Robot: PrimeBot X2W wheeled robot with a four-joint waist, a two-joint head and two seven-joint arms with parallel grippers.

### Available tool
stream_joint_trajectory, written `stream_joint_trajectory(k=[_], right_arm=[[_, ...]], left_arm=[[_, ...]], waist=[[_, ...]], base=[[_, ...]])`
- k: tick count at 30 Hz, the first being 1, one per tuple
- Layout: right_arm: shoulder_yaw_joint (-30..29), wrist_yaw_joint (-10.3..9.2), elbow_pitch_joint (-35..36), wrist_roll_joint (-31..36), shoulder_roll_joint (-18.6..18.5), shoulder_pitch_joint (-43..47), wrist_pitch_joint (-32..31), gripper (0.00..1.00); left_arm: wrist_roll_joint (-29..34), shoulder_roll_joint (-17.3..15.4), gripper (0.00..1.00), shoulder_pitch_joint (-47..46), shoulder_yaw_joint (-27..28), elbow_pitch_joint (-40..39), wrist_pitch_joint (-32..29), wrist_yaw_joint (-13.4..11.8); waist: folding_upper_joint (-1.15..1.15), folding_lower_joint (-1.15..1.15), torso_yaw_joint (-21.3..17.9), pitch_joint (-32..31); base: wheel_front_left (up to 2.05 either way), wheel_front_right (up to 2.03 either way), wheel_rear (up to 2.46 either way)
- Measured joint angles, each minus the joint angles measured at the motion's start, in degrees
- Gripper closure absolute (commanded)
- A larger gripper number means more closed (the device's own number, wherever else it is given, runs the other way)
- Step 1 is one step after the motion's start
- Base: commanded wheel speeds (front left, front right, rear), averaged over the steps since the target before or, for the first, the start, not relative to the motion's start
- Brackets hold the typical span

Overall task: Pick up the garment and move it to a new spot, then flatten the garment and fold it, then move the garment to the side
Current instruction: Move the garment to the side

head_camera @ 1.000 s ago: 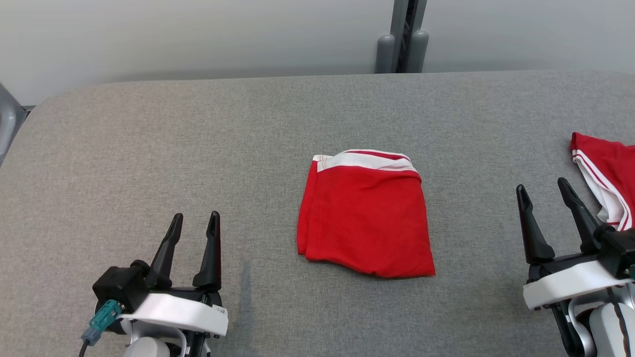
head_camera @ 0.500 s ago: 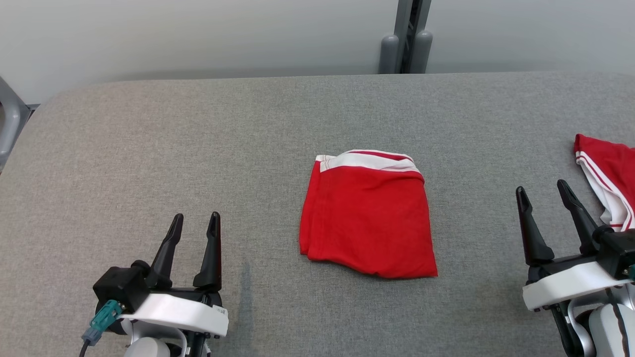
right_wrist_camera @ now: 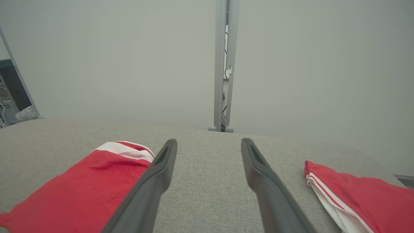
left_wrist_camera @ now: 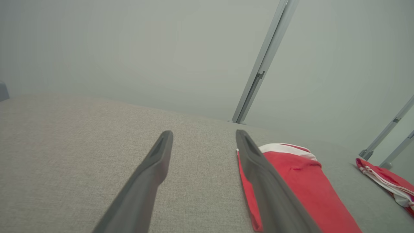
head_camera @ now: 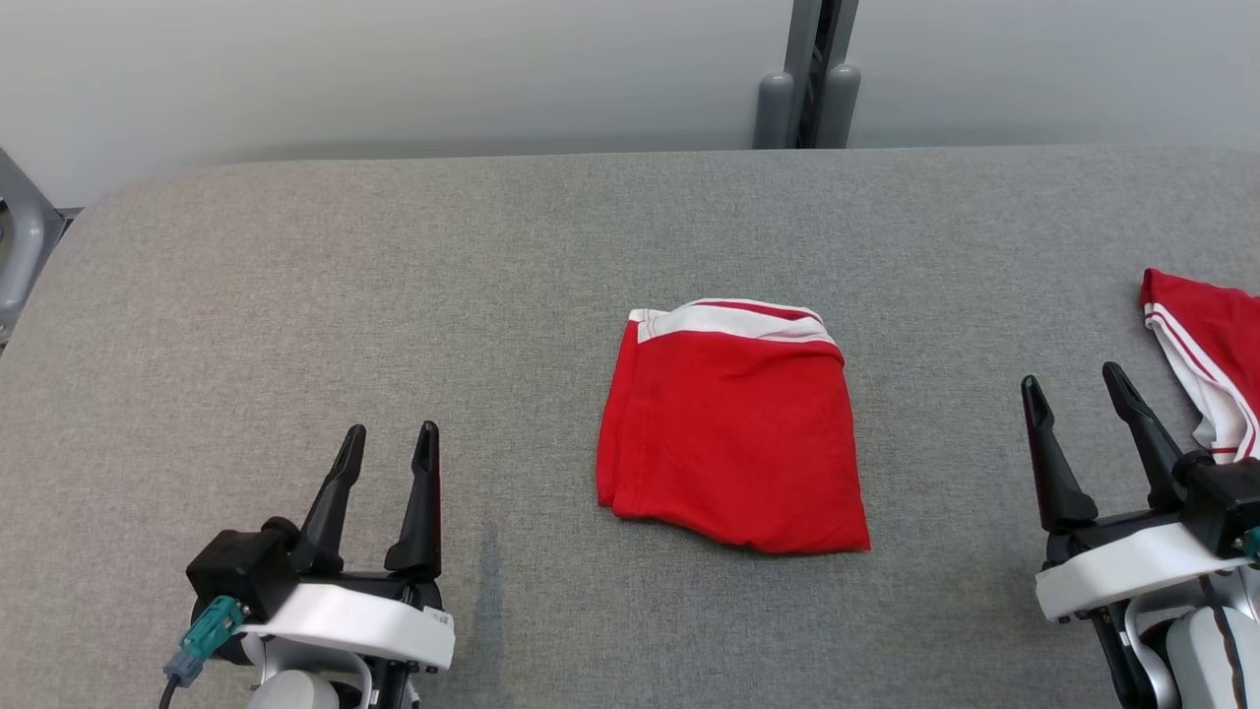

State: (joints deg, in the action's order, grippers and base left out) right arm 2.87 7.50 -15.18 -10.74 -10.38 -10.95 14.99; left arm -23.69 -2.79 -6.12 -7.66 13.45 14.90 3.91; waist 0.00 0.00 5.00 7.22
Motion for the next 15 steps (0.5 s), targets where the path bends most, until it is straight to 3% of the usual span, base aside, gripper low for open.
stream_joint_trajectory(k=[15], right_arm=[[-0.14,0.00,-0.09,0.00,-0.38,0.05,0.00,0.00]], left_arm=[[-0.01,0.00,0.00,0.02,-0.15,0.10,0.00,-0.01]], waist=[[0.00,0.00,0.30,0.18]], base=[[0.00,0.00,0.00]])
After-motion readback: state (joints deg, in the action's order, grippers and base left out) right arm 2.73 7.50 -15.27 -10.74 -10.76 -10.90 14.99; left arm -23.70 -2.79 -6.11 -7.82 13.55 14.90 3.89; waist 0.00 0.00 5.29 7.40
